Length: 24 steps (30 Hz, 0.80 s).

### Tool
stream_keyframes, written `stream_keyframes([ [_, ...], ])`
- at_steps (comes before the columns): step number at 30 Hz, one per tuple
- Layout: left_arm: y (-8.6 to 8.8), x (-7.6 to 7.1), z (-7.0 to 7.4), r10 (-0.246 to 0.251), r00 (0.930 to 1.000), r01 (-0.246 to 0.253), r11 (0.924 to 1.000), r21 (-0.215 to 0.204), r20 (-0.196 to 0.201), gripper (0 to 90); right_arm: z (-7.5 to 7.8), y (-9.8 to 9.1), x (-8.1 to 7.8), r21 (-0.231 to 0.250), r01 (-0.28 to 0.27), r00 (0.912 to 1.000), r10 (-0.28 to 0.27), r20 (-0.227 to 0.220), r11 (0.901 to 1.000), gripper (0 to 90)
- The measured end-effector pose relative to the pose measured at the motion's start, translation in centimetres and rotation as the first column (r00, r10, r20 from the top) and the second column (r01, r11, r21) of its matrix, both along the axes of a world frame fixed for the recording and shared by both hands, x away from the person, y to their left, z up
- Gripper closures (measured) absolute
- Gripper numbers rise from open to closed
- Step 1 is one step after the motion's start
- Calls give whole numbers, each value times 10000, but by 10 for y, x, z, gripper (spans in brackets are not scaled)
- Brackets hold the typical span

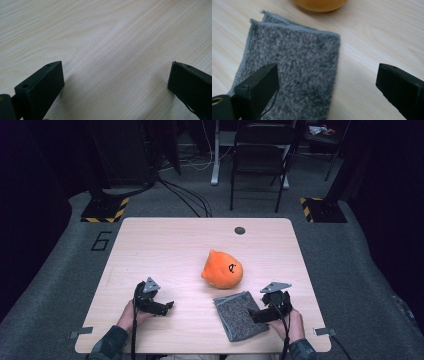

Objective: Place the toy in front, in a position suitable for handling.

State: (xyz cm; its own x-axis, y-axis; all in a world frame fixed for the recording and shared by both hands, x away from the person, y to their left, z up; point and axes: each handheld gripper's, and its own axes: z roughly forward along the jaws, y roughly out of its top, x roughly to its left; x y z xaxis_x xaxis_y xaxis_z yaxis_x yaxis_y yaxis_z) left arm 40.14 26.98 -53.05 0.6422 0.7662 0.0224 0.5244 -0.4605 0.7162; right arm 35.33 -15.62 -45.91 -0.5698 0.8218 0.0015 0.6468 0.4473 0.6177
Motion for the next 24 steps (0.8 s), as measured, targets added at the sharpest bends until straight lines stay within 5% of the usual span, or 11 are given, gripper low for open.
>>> stream_keyframes([
  [12, 0, 1, 0, -131, 9999, 131, 9999, 13, -40, 0, -20, 42, 3, -544, -1075, 9940, 1061, -268, 9927, 50],
  [17, 1, 1, 0, -164, 9999, 164, 9999, 19, -40, 0, -43, 52, 5, -1169, -1573, 9852, 1475, -878, 9806, 153],
  [18, 0, 1, 0, -149, 9999, 149, 9999, -1, -37, 0, -46, 52, 4, -966, -1303, 9890, 1225, -827, 9868, 166],
  [24, 0, 1, 0, -149, 9999, 149, 9999, -4, -36, 0, -43, 49, 6, -958, -1644, 9832, 1552, -962, 9817, 307],
])
